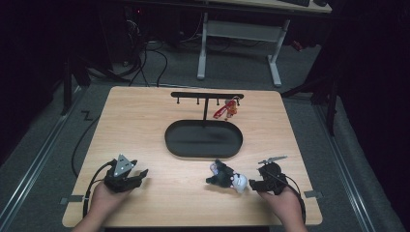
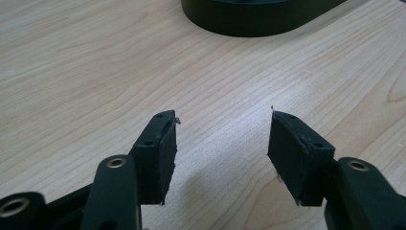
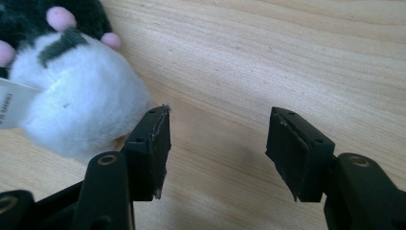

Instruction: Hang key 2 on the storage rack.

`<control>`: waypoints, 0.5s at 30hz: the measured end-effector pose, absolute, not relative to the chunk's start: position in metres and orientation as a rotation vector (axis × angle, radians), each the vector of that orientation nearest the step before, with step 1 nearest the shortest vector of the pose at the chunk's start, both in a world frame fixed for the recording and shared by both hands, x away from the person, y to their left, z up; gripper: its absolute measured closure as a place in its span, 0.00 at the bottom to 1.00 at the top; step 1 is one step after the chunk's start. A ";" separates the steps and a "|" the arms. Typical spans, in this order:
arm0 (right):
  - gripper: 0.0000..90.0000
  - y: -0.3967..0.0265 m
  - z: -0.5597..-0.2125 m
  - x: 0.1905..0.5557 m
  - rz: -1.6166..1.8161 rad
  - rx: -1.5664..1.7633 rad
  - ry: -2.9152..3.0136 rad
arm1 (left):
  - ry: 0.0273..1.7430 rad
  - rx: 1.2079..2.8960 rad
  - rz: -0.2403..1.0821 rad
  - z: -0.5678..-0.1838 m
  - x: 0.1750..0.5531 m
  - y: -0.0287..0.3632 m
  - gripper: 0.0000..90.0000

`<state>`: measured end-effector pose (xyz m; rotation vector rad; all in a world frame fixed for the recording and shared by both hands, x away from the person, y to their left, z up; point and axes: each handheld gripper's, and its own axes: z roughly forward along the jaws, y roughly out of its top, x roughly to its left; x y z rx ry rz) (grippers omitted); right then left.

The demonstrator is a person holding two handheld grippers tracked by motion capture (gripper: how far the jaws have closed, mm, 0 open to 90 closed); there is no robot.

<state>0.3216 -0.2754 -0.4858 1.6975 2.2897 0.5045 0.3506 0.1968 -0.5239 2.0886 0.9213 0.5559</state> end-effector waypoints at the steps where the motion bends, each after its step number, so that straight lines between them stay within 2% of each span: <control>1: 0.45 -0.275 -0.486 0.322 0.505 1.697 2.290 | 0.918 2.094 0.555 -0.524 0.351 0.196 0.48; 10: 0.43 -0.273 -0.476 0.320 0.403 1.668 2.371 | 0.867 2.110 0.502 -0.522 0.346 0.195 0.42; 15: 0.40 -0.273 -0.469 0.316 0.344 1.659 2.428 | 0.859 2.105 0.512 -0.520 0.345 0.192 0.42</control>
